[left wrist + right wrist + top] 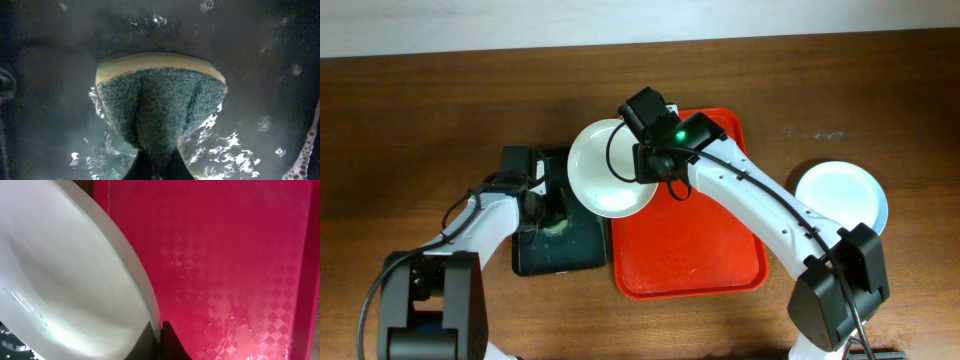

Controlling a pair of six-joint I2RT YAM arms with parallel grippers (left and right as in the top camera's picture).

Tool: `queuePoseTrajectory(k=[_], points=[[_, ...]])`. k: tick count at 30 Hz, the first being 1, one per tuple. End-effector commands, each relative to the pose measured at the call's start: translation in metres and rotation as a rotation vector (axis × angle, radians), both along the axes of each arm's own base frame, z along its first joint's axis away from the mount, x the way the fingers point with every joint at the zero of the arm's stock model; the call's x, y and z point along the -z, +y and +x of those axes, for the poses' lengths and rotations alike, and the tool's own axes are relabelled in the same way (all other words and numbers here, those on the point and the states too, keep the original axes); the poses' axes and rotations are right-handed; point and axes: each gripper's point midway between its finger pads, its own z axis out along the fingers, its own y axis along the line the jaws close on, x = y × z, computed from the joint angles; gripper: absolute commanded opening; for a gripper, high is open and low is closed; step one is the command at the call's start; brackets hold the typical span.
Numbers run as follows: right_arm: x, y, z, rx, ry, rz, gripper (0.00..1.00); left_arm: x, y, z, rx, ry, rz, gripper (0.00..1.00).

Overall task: Clean dirty plates on tray and stack at the side
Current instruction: 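Lift the white plate with the right gripper and tilt it over the black tray, then grasp the sponge with the left gripper and scrub the tilted plate's underside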

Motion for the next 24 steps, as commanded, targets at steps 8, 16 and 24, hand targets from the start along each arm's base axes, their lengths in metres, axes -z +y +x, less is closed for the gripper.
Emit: queuePoseTrajectory(k=[8, 16, 24], points=[[0.008, 0.004, 0.007, 0.040, -0.020, -0.031, 0.04, -0.054, -0.020, -0.011, 0.020, 0.093, -0.115, 0.00], [0.018, 0.021, 0.009, 0.011, -0.046, -0.041, 0.04, -0.100, -0.044, -0.014, 0.050, -0.002, -0.268, 0.00], [0.034, 0.034, 0.007, -0.014, -0.040, -0.064, 0.04, -0.080, -0.056, -0.016, 0.026, 0.020, -0.283, 0.00]])
